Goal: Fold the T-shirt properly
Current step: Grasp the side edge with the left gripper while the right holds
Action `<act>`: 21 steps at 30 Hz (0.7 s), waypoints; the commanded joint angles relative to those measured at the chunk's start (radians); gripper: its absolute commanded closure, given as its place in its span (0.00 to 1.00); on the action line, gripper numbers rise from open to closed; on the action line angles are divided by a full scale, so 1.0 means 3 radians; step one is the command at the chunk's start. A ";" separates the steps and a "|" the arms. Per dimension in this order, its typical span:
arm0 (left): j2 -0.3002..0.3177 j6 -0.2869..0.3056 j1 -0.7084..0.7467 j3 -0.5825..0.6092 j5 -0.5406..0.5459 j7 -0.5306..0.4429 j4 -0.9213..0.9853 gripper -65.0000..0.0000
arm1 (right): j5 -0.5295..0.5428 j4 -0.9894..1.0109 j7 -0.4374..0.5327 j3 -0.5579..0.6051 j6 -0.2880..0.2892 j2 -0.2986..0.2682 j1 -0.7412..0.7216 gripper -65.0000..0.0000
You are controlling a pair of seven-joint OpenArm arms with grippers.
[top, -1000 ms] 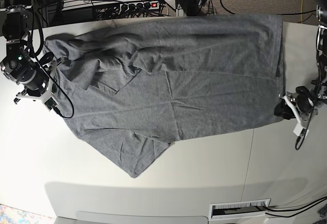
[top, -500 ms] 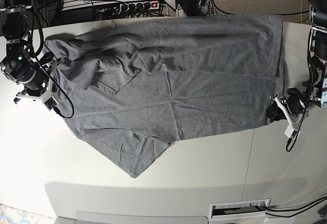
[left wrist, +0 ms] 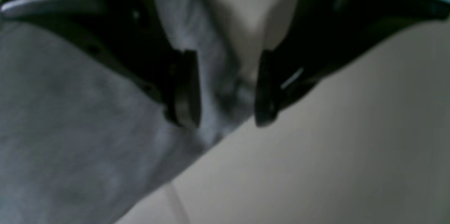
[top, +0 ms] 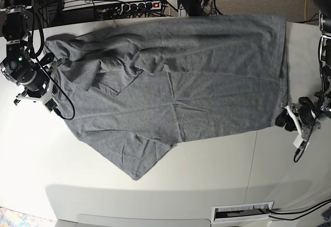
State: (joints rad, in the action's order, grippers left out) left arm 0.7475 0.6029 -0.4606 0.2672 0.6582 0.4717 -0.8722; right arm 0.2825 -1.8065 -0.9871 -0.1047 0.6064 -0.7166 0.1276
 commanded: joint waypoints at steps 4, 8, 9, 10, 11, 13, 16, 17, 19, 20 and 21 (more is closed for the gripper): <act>0.0076 -0.0215 -0.0069 -0.0028 -0.0263 -0.0107 -0.0039 0.58 | -0.0008 -0.0046 0.0052 -0.0051 -0.0015 -0.0078 -0.0047 0.81; 0.0074 -0.0243 -0.0061 -0.0028 -0.0266 -0.0175 -0.0037 0.58 | -0.0008 -0.0046 0.0048 -0.0051 -0.0015 -0.0078 -0.0047 0.81; 0.0074 -0.0280 -0.0060 -0.0028 -0.0264 -0.0177 -0.0037 0.58 | -0.0008 -0.0046 0.0048 -0.0051 -0.0015 -0.0078 -0.0047 0.81; 0.0074 -0.0290 -0.0060 -0.0028 -0.0264 -0.0175 -0.0037 0.58 | -0.0008 -0.0046 0.0048 -0.0051 -0.0015 -0.0078 -0.0047 0.81; 0.0074 -0.0290 -0.0060 -0.0028 -0.0264 -0.0175 -0.0037 0.58 | -0.0008 -0.0046 0.0048 -0.0051 -0.0015 -0.0078 -0.0047 0.81; 0.0062 -0.0290 -0.0050 -0.0028 -0.0263 -0.0175 -0.0036 0.58 | -0.0008 -0.0046 0.0048 -0.0051 -0.0015 -0.0078 -0.0047 0.81; 0.0029 -0.0296 -0.0005 -0.0028 -0.0267 -0.0198 -0.0014 0.58 | -0.0008 -0.0046 0.0047 -0.0051 -0.0015 -0.0078 -0.0047 0.81; 0.0022 -0.0305 0.0019 -0.0028 -0.0282 -0.0244 -0.0005 0.58 | -0.0008 -0.0046 0.0047 -0.0051 -0.0015 -0.0078 -0.0047 0.81; 0.0003 -0.0346 0.0061 -0.0028 -0.0401 -0.0340 0.0024 0.58 | -0.0008 -0.0046 0.0048 -0.0051 -0.0015 -0.0078 -0.0047 0.81; -0.0008 -0.0378 0.0074 -0.0028 -0.0478 -0.0364 0.0038 0.58 | -0.0008 -0.0046 0.0047 -0.0051 -0.0015 -0.0078 -0.0047 0.81; -0.0018 -0.0378 0.0080 -0.0028 -0.0528 -0.0387 0.0056 0.58 | -0.0008 -0.0046 0.0047 -0.0051 -0.0015 -0.0079 -0.0047 0.81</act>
State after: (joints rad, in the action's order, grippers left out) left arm 0.7223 0.4980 -0.4141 0.2668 0.5114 0.3565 -0.8501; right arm 0.2825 -1.8065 -0.9867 -0.1047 0.6067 -0.7166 0.1276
